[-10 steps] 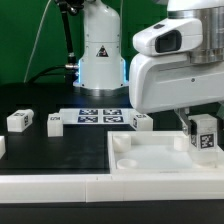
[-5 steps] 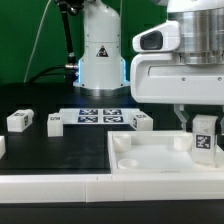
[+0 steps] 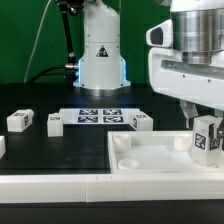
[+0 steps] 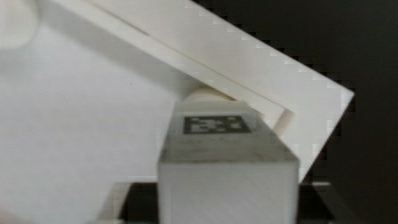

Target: Assemble one leg

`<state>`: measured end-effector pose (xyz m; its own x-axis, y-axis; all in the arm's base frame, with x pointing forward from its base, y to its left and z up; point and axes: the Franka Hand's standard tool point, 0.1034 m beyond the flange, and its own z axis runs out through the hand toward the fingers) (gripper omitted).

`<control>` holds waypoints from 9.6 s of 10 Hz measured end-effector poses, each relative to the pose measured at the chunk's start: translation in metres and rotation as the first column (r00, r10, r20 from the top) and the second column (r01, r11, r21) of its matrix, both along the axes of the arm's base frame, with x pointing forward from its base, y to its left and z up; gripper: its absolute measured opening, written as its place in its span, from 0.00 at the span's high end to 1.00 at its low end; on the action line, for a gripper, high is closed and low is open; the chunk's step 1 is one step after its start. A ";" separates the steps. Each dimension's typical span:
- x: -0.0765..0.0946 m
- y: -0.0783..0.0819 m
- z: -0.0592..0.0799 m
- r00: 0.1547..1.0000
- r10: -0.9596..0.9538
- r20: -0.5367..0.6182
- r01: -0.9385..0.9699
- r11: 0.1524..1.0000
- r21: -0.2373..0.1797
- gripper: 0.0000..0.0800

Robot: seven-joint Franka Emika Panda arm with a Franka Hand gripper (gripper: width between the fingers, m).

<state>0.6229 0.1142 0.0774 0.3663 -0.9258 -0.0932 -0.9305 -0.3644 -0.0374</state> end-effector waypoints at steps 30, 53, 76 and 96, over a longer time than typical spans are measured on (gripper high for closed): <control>0.000 0.002 -0.004 0.733 0.677 0.059 -0.677 0.735 -0.026 0.64; 0.001 0.007 -0.004 0.688 0.722 0.074 -0.721 0.692 -0.044 0.19; 0.000 0.005 -0.010 0.995 -0.091 0.043 0.090 0.996 0.021 0.64; 0.004 0.009 -0.006 0.606 0.793 0.061 -0.788 0.609 -0.094 0.19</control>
Offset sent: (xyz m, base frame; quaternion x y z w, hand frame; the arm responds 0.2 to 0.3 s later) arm 0.0000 0.0000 0.0000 0.0000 0.0000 0.0000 1.0000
